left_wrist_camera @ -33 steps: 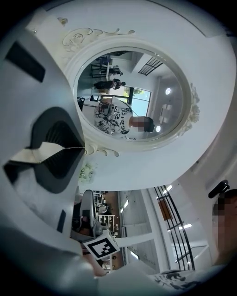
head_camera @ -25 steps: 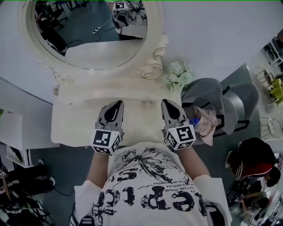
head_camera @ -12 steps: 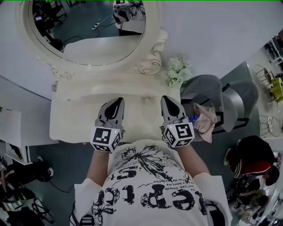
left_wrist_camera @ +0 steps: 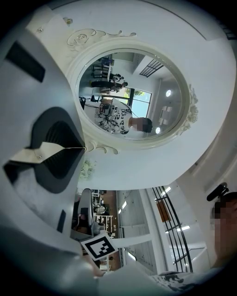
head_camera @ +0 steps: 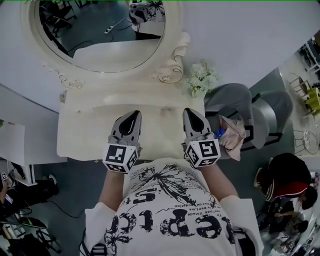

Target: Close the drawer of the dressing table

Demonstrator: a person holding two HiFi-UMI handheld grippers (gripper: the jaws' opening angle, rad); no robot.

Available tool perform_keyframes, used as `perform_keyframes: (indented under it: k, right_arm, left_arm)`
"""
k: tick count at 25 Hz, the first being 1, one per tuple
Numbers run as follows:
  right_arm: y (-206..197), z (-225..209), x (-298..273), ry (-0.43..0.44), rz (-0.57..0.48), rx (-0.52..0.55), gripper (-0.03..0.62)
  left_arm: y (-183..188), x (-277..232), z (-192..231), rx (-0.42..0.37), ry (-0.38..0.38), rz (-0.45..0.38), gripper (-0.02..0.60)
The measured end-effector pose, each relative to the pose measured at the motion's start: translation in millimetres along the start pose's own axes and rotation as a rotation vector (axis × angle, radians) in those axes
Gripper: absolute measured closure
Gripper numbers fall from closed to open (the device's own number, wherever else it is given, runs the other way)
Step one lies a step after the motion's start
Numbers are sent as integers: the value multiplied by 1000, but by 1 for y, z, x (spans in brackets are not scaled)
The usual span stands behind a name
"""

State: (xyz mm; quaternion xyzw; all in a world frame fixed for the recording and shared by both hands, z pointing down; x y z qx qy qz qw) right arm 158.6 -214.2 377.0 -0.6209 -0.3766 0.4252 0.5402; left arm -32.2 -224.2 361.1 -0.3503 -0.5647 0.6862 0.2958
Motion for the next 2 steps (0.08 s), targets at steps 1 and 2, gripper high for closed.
perform_keyframes:
  k: [1, 2]
  right_arm:
    - [-1, 1, 1, -3, 3, -1, 577]
    - [-2, 1, 2, -7, 7, -2, 577]
  left_arm:
    - [0, 1, 0, 0, 1, 1, 561]
    - [0, 3, -1, 0, 1, 1, 561]
Point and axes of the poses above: the fingertips, and each gripper's own axes: x backward along the fingers, z to its left, y out of its top, the point moved 3 cm from there along x, backward along the fingers, and after that the axes turned 3 degrees about x, right-handed, at the moved point
